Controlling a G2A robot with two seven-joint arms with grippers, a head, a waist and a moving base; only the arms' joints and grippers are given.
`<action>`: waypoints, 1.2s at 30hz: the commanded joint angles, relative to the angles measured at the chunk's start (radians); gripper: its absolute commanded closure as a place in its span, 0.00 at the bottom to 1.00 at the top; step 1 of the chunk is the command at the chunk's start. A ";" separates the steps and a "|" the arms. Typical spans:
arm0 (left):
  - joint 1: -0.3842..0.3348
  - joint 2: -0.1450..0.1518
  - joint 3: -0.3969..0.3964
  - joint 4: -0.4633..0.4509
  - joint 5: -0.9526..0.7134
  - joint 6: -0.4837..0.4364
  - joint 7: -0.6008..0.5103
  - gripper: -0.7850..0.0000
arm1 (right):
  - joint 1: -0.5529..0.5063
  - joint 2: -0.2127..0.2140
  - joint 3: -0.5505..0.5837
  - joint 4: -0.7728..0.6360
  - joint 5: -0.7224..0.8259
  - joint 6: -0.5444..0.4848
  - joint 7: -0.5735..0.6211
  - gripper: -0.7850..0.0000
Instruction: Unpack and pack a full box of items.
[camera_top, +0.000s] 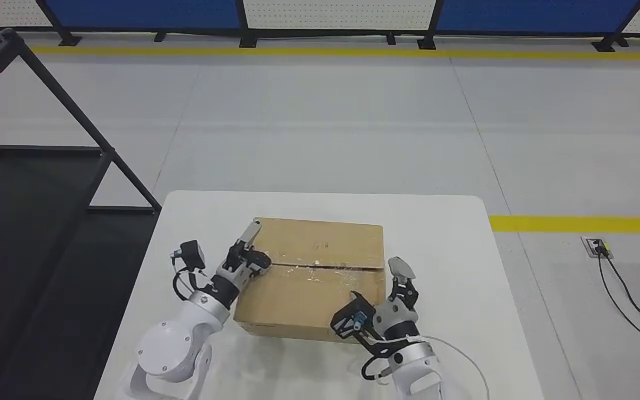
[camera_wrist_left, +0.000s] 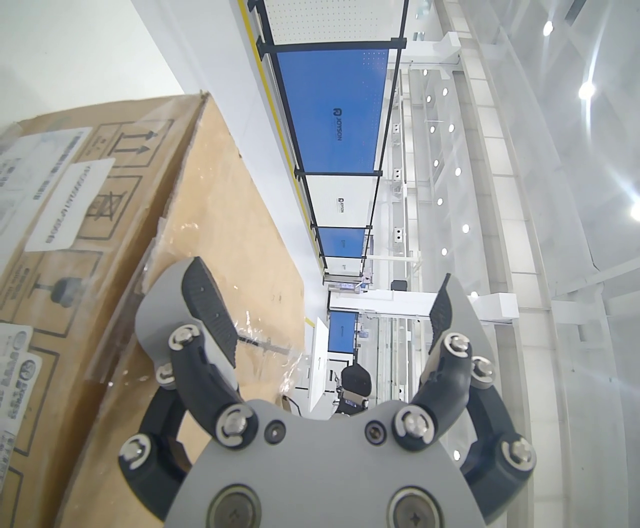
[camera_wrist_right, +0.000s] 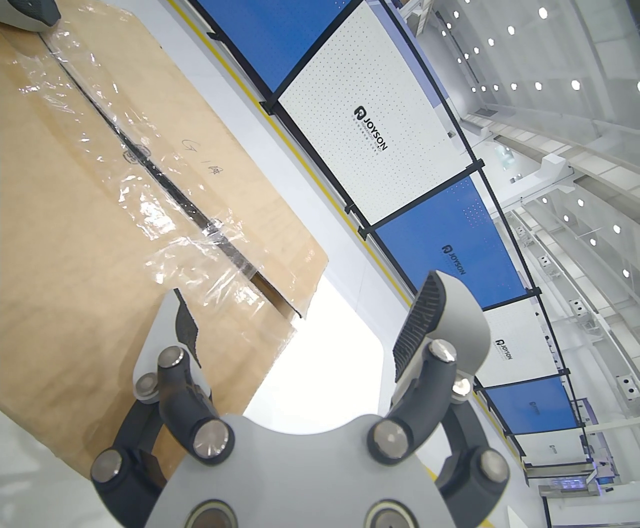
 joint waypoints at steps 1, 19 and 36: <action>-0.005 0.000 0.004 0.005 0.001 0.002 0.002 0.00 | -0.008 -0.001 0.007 -0.007 -0.002 0.000 -0.005 0.00; -0.012 0.001 0.005 0.010 -0.006 0.002 0.000 0.00 | -0.007 -0.033 0.010 0.008 -0.018 0.006 0.000 0.00; -0.011 0.004 0.002 0.008 -0.002 0.000 -0.007 0.00 | -0.003 -0.078 0.029 0.013 0.030 0.153 0.102 0.00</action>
